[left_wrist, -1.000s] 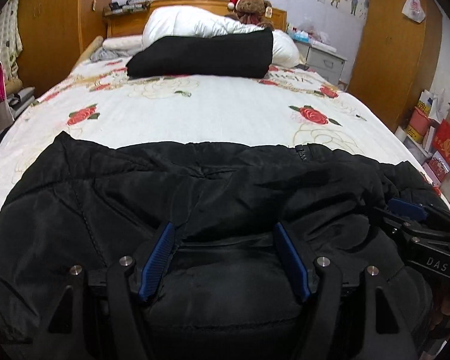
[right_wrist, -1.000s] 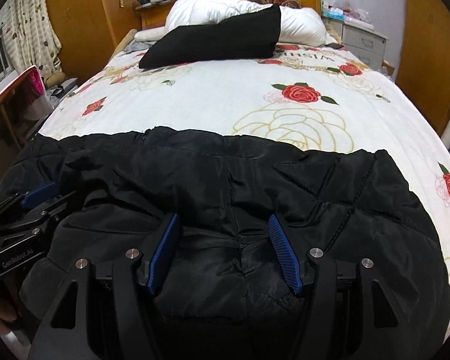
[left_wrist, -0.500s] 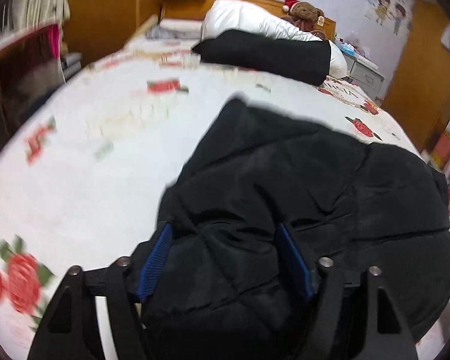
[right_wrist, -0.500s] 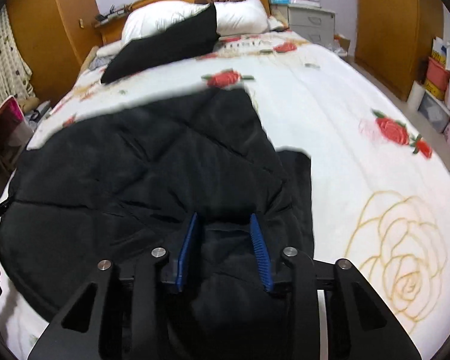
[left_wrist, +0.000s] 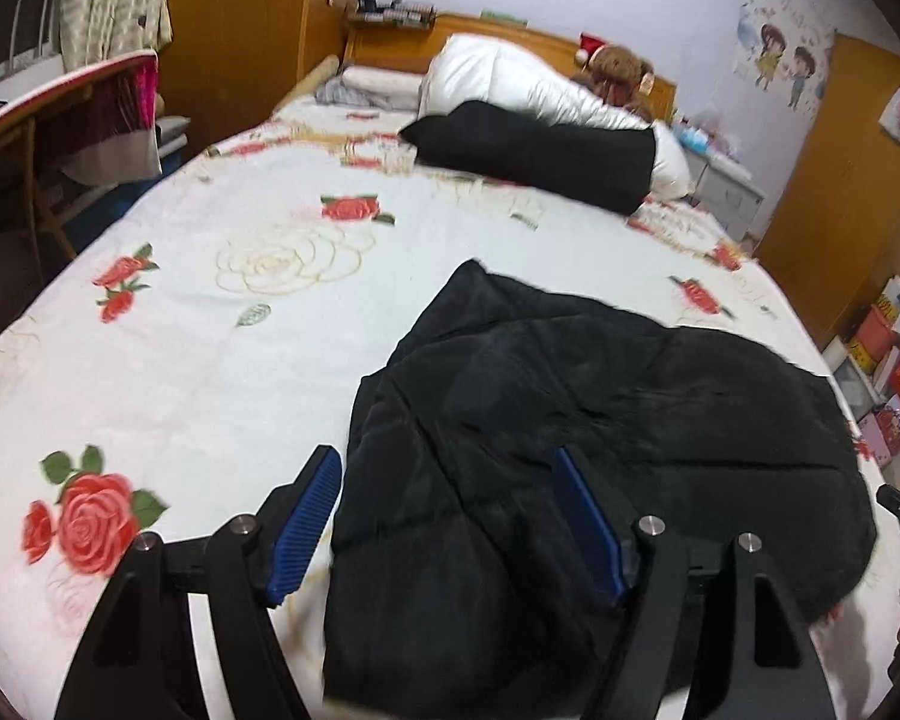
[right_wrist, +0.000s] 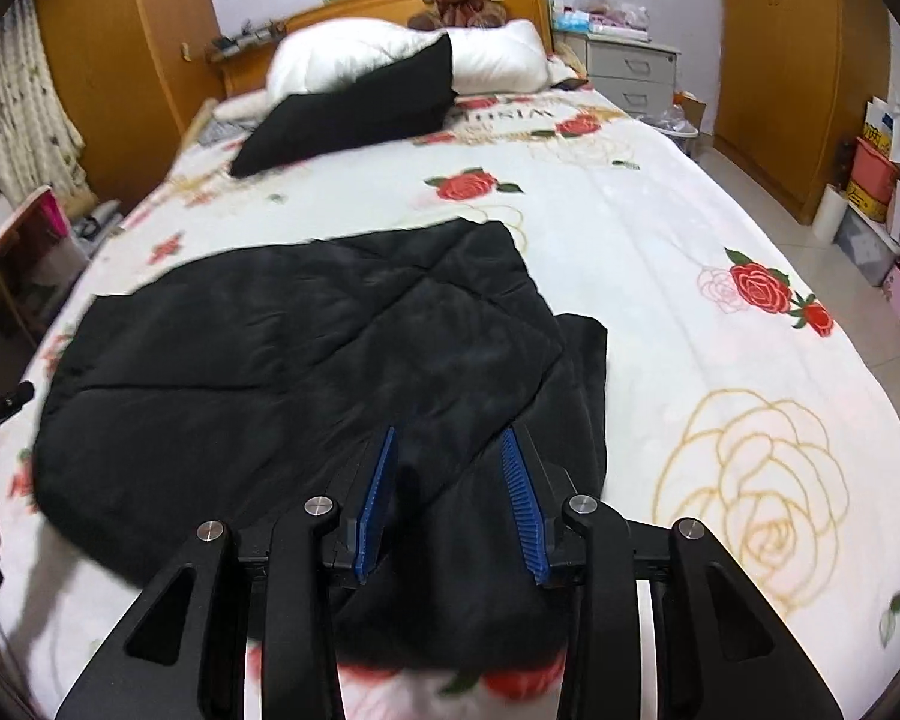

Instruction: Fold large clothes

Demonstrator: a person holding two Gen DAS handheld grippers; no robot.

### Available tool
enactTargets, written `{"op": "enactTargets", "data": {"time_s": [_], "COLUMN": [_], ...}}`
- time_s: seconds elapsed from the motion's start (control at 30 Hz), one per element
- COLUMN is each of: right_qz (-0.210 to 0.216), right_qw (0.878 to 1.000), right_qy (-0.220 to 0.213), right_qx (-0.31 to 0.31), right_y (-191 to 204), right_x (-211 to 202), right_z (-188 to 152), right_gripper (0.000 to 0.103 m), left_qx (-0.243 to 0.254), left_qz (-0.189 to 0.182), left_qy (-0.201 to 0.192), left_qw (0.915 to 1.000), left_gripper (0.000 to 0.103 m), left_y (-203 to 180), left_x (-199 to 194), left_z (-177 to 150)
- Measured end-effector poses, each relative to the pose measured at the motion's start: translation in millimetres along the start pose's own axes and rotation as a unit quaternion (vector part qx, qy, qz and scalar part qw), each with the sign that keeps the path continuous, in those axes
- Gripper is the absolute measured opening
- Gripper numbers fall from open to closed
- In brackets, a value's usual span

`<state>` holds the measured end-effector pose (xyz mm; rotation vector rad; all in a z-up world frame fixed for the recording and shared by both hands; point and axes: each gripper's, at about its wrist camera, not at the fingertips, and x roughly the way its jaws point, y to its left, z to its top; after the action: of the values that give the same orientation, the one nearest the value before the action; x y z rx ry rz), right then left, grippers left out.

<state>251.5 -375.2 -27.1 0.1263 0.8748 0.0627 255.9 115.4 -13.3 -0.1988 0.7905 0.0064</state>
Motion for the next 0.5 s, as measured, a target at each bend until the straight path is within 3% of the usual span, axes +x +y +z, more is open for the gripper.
{"op": "enactTargets", "data": {"time_s": [0.3,0.4,0.5], "right_qz": [0.047,0.053,0.063], "right_qw": [0.999,0.998,0.998], "right_qy": [-0.017,-0.015,-0.007], "right_qx": [0.005,0.001,0.017], "right_y": [21,26,21], "right_x": [-67,-76,-77], "right_z": [-41,-52,-58], "right_gripper": [0.038,0.056,0.058], "left_qx": [0.005,-0.003,-0.005], "left_qz": [-0.017,-0.020,-0.019], "left_qy": [-0.028,-0.018,-0.012], "left_qw": [0.9994,0.9996,0.9997], "left_gripper": [0.075,0.074,0.073], "left_y": [-3,-2,-1], "left_x": [-84,-99,-109], "left_z": [-41,-52,-60]}}
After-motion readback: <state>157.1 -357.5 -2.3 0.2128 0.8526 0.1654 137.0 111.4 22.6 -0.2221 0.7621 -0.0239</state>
